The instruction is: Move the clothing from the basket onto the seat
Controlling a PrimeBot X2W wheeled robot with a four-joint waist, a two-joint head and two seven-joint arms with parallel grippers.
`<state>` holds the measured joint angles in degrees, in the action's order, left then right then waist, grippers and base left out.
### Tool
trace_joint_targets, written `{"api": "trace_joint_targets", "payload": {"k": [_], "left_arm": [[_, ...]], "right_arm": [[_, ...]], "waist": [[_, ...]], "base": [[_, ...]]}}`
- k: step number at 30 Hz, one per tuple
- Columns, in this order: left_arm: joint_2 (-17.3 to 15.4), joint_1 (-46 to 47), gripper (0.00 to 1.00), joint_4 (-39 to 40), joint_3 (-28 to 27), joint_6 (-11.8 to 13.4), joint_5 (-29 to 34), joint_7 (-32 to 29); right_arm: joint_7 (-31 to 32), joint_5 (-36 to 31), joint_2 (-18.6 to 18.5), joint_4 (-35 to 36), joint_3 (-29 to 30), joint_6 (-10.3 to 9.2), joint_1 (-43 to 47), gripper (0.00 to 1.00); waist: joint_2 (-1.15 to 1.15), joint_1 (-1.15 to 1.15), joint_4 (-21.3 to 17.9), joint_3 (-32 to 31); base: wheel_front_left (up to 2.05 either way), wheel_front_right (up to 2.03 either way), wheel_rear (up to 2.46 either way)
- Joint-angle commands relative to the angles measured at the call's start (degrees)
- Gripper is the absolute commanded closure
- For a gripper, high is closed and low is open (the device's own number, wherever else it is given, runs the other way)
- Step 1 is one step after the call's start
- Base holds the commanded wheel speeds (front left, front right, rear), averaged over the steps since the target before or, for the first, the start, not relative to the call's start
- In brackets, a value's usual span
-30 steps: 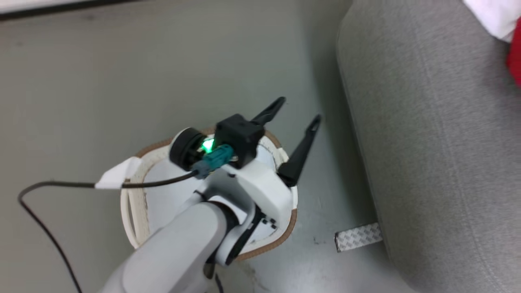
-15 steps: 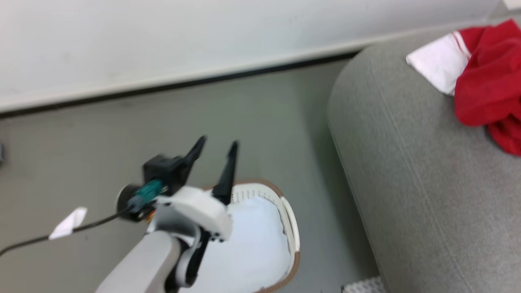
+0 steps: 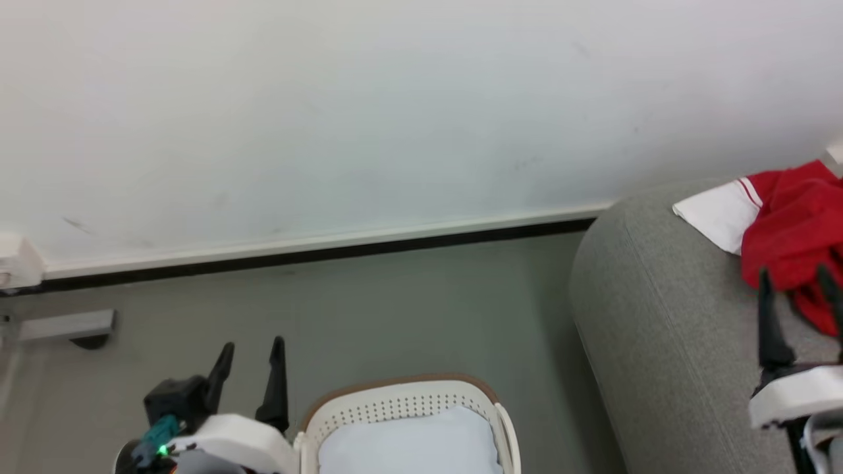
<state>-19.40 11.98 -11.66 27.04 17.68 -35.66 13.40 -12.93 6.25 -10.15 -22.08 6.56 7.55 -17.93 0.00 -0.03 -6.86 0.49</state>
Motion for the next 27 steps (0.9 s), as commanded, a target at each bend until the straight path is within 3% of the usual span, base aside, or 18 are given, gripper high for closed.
{"api": "trace_joint_targets", "payload": {"k": [1,11,27], "left_arm": [[-0.6,-1.3,0.0,-0.2,-0.5,0.0,0.1,0.7],[2.1,-10.1,0.0,0.1,-4.1,-1.8,3.2,1.8],[7.2,-16.0,0.0,1.5,-11.9,-7.1,11.6,1.8]], "right_arm": [[0.0,-0.1,0.6,1.0,-0.1,-0.13,1.7,0.0],[-0.8,0.6,5.7,4.5,-3.9,-0.13,14.3,0.0],[-1.6,0.8,7.2,2.7,-6.3,-0.13,19.6,0.0]], "waist": [[0.0,0.03,1.5,-1.9],[0.0,0.03,2.5,-4.8],[0.0,0.03,2.3,-6.5]], "base": [[0.0,0.0,0.0],[0.0,0.0,0.0],[0.0,0.0,0.0]]}}
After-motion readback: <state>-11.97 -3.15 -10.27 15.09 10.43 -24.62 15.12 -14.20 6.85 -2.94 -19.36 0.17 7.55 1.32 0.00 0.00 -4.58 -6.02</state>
